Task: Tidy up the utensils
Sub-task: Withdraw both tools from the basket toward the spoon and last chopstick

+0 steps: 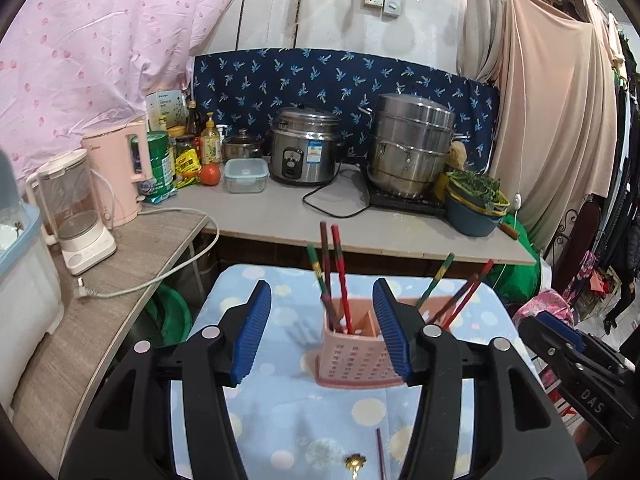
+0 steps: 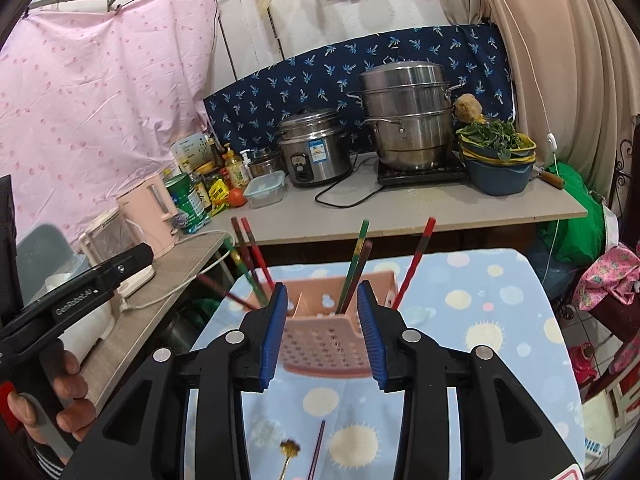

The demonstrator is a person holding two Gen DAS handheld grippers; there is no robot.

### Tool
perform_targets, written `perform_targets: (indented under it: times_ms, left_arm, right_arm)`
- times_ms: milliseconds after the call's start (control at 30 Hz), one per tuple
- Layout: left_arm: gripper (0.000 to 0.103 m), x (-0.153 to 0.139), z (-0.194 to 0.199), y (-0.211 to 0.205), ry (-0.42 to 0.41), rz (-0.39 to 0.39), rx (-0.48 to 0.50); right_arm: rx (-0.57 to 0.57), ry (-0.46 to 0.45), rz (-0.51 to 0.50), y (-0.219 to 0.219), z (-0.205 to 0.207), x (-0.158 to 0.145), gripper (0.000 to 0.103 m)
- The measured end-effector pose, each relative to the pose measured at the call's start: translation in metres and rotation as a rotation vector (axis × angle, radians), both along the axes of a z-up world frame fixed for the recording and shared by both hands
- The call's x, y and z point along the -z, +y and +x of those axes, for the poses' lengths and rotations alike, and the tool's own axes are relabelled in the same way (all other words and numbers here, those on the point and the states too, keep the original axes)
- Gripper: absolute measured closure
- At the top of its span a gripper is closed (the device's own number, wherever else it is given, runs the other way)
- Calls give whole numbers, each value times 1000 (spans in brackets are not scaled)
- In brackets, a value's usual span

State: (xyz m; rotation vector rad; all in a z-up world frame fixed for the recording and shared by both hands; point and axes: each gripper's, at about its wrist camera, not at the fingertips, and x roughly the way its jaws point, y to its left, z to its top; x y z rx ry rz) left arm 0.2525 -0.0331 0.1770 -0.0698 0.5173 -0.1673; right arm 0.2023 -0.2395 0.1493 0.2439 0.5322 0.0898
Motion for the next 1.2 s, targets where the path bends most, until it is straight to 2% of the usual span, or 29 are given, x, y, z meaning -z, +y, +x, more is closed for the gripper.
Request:
perform_targets:
  times_ms: [467, 567, 800, 1200]
  left_arm:
    - [52, 52, -68, 11, 83, 104, -39]
    - [51, 70, -83, 16, 123, 92, -35]
    - [51, 112, -111, 21, 205, 93, -37]
    - [51, 163, -148, 19, 280, 139, -11]
  right_arm:
    - [14, 95, -8, 17, -76, 51, 66]
    - [20, 131, -6, 19, -89, 67, 66]
    - [35, 199, -89, 33, -124, 108, 66]
    - [17, 308, -39, 49, -161, 167, 66]
